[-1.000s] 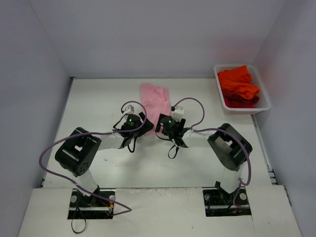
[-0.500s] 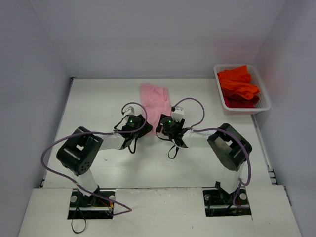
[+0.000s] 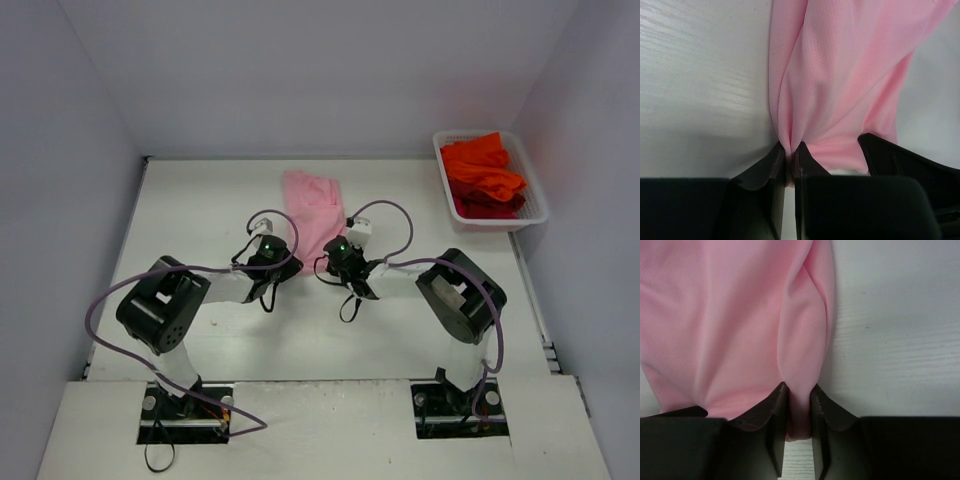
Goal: Fold and stack the t-shirts
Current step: Fold the tshirt
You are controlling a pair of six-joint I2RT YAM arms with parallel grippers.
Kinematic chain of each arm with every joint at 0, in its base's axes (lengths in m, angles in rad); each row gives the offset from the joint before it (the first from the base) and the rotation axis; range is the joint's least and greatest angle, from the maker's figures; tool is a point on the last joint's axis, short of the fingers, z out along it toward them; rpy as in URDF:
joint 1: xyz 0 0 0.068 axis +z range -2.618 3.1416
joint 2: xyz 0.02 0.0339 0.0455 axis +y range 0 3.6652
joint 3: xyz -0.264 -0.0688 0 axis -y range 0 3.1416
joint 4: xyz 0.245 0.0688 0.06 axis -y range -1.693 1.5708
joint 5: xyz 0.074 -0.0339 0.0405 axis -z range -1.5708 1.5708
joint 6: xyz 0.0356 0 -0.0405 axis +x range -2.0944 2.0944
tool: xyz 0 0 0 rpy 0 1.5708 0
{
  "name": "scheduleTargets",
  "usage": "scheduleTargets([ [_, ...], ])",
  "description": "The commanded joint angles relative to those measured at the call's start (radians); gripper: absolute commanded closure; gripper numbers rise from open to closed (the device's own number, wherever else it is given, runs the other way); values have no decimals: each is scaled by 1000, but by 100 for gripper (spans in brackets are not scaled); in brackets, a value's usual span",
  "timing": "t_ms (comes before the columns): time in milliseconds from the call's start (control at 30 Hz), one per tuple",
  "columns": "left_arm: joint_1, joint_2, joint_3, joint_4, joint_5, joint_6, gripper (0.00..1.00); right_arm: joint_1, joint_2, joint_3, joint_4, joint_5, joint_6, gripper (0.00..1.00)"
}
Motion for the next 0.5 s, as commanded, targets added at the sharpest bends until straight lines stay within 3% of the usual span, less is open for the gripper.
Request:
scheduleTargets([
  [0, -12, -1, -5, -120, 6, 31, 100, 12, 23, 7, -46, -19, 16, 84],
  [300, -12, -85, -22, -183, 6, 60, 100, 63, -11, -13, -90, -11, 34, 98],
  [467, -32, -170, -58, -243, -1, 57, 100, 118, -41, -37, -136, 9, 54, 100],
])
